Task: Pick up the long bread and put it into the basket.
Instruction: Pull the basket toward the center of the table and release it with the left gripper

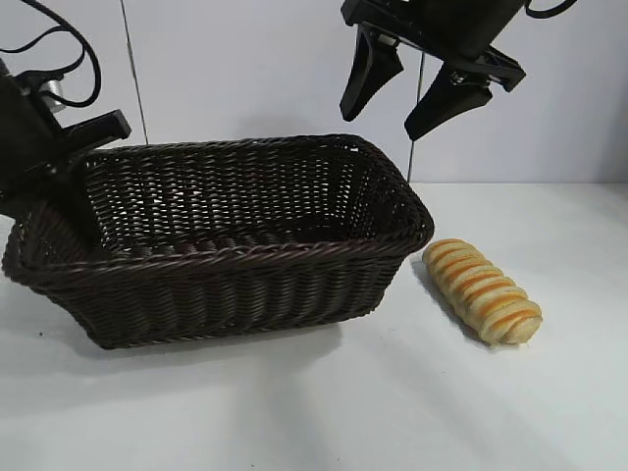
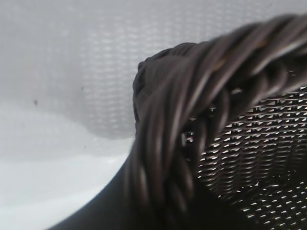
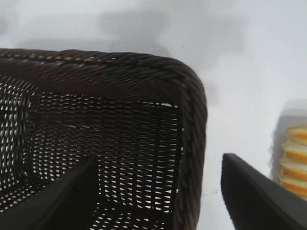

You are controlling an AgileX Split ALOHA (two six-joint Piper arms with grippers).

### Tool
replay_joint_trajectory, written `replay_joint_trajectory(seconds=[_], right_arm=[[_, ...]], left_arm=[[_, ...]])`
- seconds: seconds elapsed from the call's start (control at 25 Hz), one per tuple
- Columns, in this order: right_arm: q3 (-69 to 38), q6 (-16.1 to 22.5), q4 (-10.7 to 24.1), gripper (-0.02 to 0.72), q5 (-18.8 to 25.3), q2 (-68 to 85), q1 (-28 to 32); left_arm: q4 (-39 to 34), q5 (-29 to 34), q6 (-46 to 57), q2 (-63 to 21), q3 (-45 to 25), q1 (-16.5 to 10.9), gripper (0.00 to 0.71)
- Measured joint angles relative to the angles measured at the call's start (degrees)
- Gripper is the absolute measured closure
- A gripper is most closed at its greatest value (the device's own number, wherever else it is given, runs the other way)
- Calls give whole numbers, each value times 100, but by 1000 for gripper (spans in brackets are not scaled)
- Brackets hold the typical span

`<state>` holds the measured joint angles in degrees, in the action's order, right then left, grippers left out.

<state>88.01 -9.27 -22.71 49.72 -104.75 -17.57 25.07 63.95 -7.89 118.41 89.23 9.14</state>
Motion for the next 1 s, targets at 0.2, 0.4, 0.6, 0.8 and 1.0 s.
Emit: replay_joint_trajectory(seconds=[0.2,0.4,0.6,0.8,1.0], right_arm=[[0,0,0,185,0,0,0],[0,0,0,185,0,0,0],[0,0,0,185,0,0,0],[0,0,0,185,0,0,0],[0,0,0,185,0,0,0]], left_arm=[[-23,92,-164,310,279,145,609],[-44,31,-169,535,279,139,609],[-50,-89,-144,672,279,139,609],[-65,-111,-118,675,279,139,609],[-18,-99,-65,675,279,139,539]])
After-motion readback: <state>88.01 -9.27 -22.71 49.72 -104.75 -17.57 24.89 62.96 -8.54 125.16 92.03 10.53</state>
